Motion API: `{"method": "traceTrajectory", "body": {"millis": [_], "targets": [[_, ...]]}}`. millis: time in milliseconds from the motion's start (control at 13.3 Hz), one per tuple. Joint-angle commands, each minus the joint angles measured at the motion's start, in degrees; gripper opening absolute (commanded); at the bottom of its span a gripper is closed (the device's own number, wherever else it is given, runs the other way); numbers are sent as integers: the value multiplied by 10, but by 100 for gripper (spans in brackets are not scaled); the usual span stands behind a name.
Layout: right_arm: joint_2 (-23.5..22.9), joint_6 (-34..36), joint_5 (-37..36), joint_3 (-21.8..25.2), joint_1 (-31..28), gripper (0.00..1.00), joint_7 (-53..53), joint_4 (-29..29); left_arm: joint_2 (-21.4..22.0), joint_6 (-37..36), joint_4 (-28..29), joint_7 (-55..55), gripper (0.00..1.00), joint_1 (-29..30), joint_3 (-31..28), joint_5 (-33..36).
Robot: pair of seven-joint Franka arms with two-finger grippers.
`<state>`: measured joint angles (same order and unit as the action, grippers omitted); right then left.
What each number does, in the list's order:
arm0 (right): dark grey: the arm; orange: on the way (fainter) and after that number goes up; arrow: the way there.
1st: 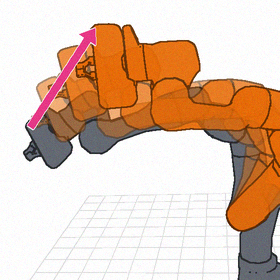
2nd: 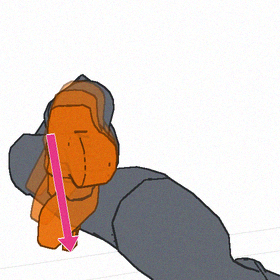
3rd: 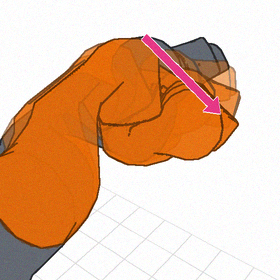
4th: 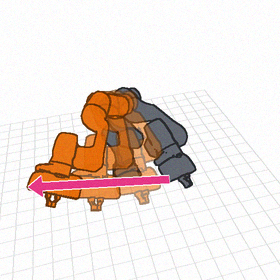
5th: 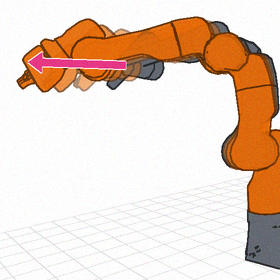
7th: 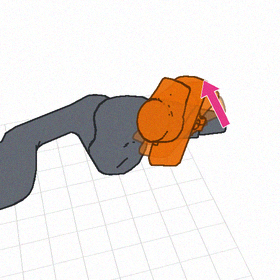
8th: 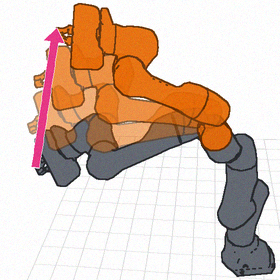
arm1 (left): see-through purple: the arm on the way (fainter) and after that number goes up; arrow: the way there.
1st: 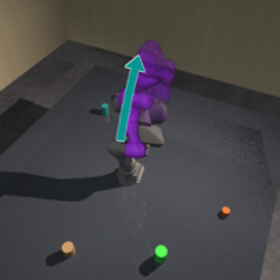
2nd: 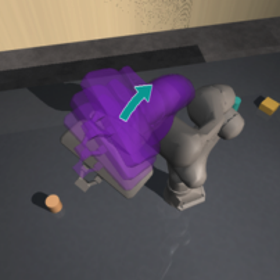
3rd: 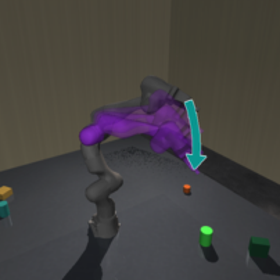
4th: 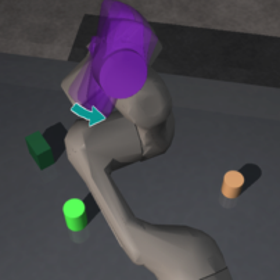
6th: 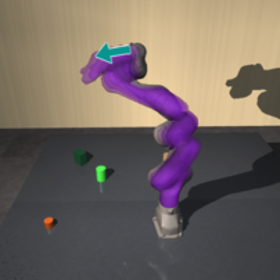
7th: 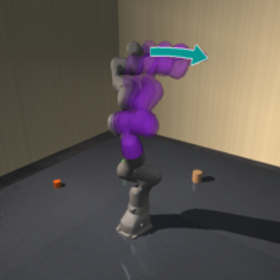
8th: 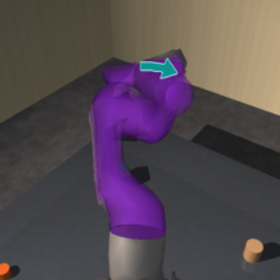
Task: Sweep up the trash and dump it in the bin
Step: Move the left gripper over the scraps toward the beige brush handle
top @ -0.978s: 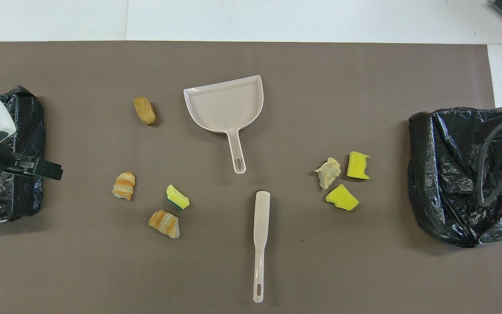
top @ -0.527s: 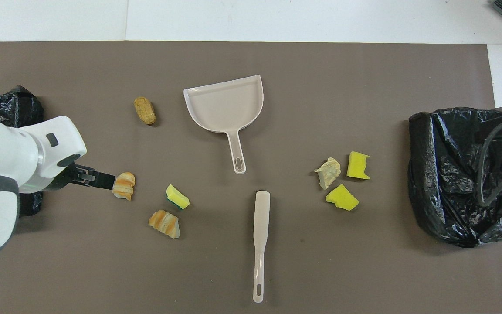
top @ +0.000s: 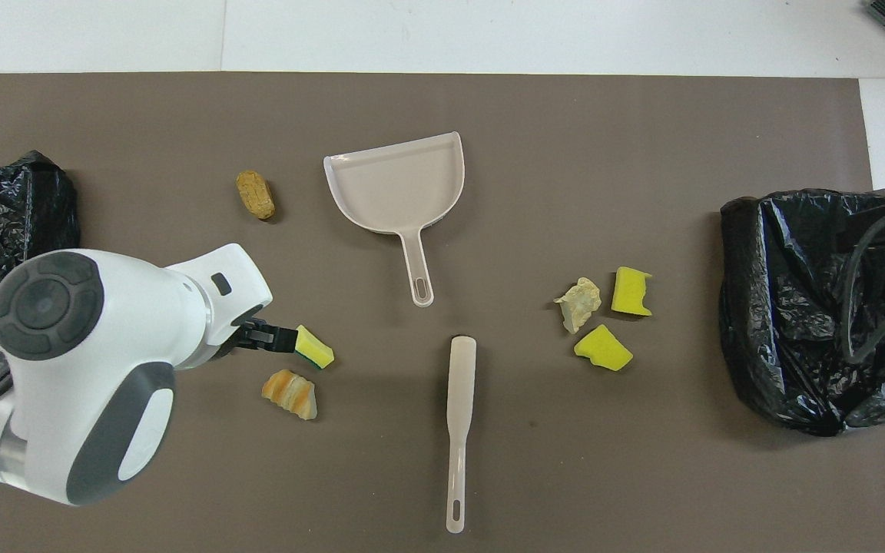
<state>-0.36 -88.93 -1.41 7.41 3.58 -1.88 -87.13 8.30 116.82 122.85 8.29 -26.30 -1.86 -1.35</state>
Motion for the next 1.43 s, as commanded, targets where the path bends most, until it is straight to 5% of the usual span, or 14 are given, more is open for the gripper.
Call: {"method": "traceTrajectory", "body": {"millis": [0, 452, 978, 1355], "targets": [[13, -4, 7, 1, 0, 100, 1, -14, -5, 48, 30, 46, 100, -45, -10, -3], [13, -4, 7, 1, 0, 100, 1, -14, -65, 119, 31, 183, 100, -153, -9, -2], [13, -4, 7, 1, 0, 100, 1, -14, -65, 121, 55, 302, 100, -298, -8, 2], [13, -4, 7, 1, 0, 100, 1, -14, -65, 169, 95, 306, 100, -339, -6, 2]]}}
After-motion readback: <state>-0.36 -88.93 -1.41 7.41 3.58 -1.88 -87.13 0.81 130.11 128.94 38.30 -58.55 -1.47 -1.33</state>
